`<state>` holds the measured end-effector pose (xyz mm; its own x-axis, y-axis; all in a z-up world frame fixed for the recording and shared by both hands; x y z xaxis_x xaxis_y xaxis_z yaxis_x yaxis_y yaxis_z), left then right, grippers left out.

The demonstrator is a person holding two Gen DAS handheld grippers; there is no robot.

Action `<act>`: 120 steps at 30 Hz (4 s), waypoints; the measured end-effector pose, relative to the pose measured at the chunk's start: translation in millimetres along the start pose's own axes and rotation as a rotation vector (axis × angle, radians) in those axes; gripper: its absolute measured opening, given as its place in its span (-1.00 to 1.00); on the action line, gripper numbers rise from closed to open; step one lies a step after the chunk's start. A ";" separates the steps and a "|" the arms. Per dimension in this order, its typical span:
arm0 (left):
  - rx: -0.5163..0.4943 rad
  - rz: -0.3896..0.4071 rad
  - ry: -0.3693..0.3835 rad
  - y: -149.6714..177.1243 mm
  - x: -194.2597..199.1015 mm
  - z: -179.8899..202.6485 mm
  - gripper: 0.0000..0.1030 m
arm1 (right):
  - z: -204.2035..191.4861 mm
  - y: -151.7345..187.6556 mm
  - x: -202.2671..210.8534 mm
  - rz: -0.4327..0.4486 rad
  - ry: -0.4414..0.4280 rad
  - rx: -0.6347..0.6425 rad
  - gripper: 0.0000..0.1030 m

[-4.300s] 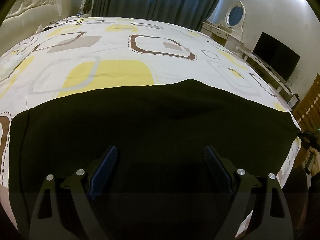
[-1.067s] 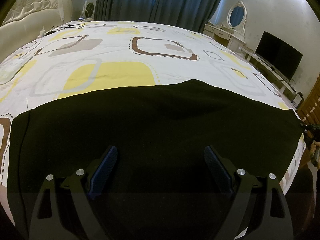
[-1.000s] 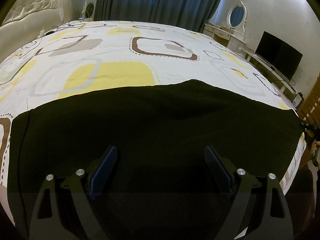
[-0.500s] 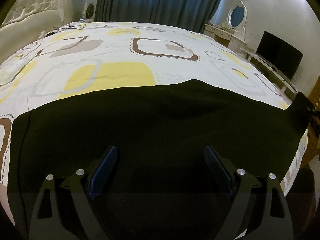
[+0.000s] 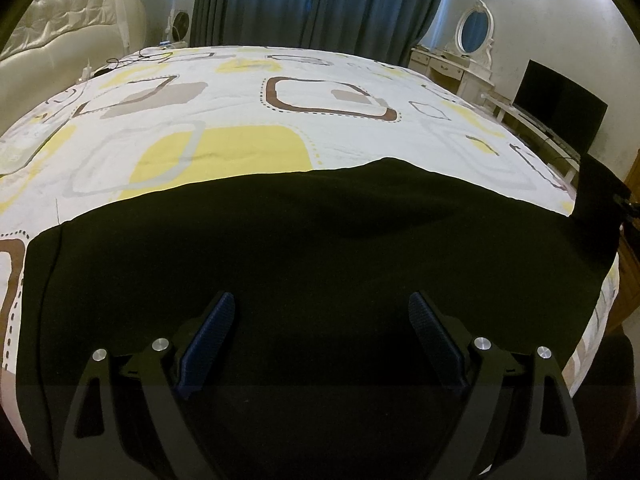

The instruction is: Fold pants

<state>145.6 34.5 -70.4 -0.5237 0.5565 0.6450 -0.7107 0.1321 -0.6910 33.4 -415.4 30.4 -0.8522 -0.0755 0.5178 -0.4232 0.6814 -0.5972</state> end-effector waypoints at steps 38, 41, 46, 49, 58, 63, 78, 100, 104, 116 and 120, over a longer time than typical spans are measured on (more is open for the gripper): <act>0.000 0.000 0.001 -0.4 0.2 -0.8 0.71 | -140.8 136.4 -64.0 -0.275 -0.101 0.293 -0.76; 0.000 0.000 0.002 -0.5 0.0 -1.2 0.71 | -149.6 145.7 -69.3 -0.295 -0.110 0.303 -0.76; 0.000 0.000 0.001 -0.4 0.2 -1.0 0.71 | -157.8 160.3 -76.3 -0.320 -0.118 0.319 -0.76; 0.000 0.000 0.001 -0.3 0.2 -1.0 0.71 | -159.9 166.2 -79.4 -0.333 -0.119 0.324 -0.76; 0.000 0.000 0.001 -0.3 0.1 -1.2 0.72 | -166.6 178.9 -84.7 -0.351 -0.114 0.352 -0.75; 0.000 0.001 0.002 -0.3 0.1 -1.8 0.72 | -170.5 185.9 -87.4 -0.361 -0.112 0.376 -0.75; 0.000 0.000 0.001 -0.2 0.0 -1.7 0.72 | -177.0 202.0 -92.5 -0.366 -0.074 0.459 -0.74; 0.000 0.001 0.002 -0.1 0.0 -2.0 0.73 | -189.6 216.3 -90.0 -0.345 -0.034 0.567 -0.50; 0.000 0.001 0.002 0.0 0.0 -2.1 0.73 | -190.8 217.4 -89.3 -0.345 -0.033 0.577 -0.47; 0.000 0.000 0.002 -0.1 0.0 -2.3 0.73 | -201.0 229.1 -82.1 -0.344 -0.028 0.650 -0.18; 0.000 0.001 0.002 0.0 0.0 -2.4 0.73 | -205.3 236.2 -77.9 -0.337 -0.013 0.696 -0.13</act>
<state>146.8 36.5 -71.1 -0.5229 0.5586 0.6439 -0.7104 0.1319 -0.6914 63.1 -99.2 -25.2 -0.6444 -0.2091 0.7355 -0.7529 0.0058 -0.6581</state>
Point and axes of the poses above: each gripper's, at about its wrist camera, not at the fingertips, and x roughly against the way its jaws point, z to its right, y to its underside, the point moved 5 cm from there along -x, roughly the way its jaws point, and after that the axes turned 12 degrees about y, right-handed, at the moved point
